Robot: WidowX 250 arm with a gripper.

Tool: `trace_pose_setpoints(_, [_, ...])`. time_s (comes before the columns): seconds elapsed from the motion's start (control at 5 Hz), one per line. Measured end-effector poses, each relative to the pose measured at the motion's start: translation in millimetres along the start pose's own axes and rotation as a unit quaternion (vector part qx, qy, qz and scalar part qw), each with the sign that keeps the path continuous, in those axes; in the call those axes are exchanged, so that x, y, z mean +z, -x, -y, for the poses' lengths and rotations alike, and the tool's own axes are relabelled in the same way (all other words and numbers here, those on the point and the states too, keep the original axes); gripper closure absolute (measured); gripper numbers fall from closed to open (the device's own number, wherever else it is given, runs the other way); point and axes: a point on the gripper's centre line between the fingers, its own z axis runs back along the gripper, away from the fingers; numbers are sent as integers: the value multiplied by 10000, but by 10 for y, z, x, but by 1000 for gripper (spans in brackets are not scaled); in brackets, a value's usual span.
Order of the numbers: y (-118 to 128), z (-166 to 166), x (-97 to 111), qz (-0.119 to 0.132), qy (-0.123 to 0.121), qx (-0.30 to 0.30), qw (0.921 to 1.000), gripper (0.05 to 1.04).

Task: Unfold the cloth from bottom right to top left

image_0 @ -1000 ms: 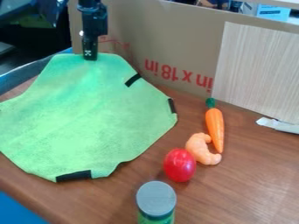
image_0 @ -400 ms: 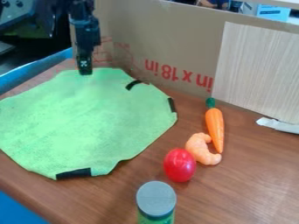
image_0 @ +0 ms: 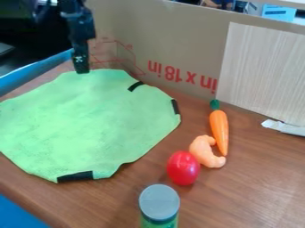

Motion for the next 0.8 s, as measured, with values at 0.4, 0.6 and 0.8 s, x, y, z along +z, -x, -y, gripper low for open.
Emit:
trace_pose_setpoints(0.4, [279,260,548,228,-30,480,9986,83])
trace_pose_setpoints(0.6, [358,546,697,233,-171,391,9988,83])
trace_pose_setpoints(0.8, [458,926,807,151,-181,313,9992,83])
